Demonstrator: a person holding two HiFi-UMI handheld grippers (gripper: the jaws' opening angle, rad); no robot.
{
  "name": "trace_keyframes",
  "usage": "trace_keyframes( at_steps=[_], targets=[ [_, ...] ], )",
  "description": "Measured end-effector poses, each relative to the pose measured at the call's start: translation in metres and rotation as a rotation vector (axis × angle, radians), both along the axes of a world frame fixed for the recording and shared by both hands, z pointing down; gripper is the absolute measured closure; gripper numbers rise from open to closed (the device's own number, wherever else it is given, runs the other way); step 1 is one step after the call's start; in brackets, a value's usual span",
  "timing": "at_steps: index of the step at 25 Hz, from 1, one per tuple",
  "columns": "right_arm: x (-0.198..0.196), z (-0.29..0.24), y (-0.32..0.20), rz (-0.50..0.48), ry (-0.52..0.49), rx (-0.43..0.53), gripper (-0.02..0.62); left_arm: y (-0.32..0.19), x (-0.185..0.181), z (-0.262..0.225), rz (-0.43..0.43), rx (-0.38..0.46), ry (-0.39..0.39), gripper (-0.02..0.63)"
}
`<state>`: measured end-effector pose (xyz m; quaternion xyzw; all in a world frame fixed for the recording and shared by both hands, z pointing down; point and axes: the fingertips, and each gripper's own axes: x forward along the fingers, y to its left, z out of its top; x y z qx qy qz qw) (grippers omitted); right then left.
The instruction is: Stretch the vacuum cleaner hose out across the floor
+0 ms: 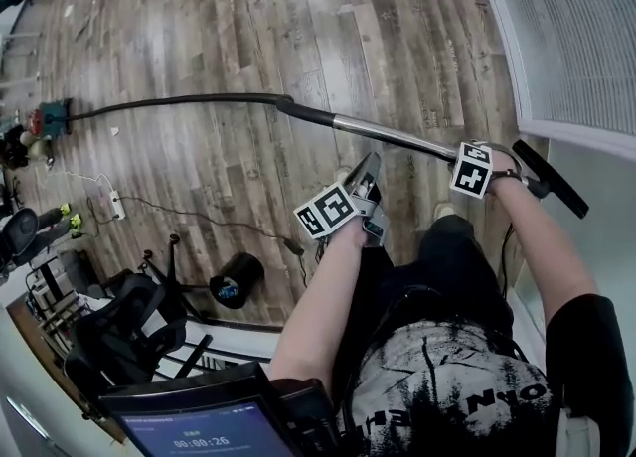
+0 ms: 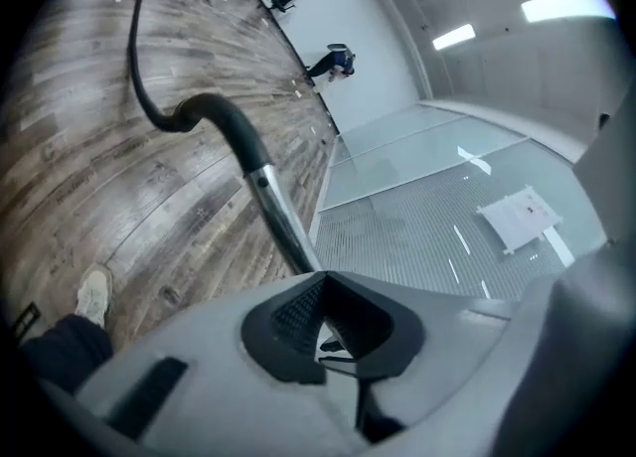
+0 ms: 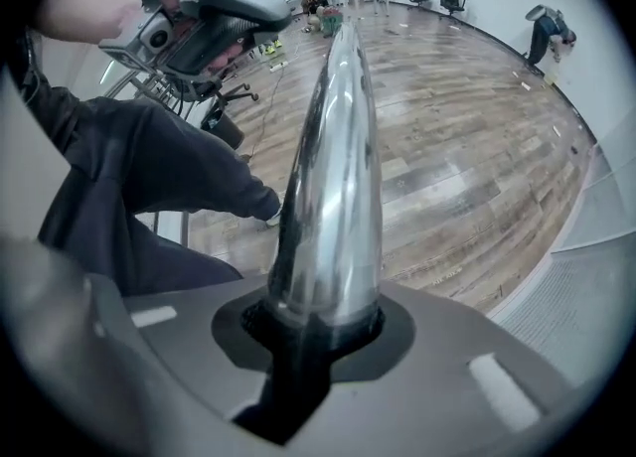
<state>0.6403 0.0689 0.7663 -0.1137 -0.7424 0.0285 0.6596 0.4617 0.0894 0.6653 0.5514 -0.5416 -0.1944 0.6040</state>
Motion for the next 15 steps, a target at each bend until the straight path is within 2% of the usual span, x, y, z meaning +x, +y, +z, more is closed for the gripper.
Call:
trace_keyframes(
  at_steps=[3,7,15],
  targets=[
    [0.008,0.036,0.000,-0.003,-0.002,-0.005,0.510,-0.008,-0.002,0.012,0.047,0.056,-0.081,0.606],
    [0.022,0.107,-0.002,-0.007,-0.004,-0.014,0.509,-0.017,-0.002,0.055,0.130,0.100,-0.192,0.606],
    [0.050,0.256,-0.018,0.012,-0.030,0.003,0.510,-0.049,-0.003,0.159,0.212,0.198,-0.312,0.606]
  ],
)
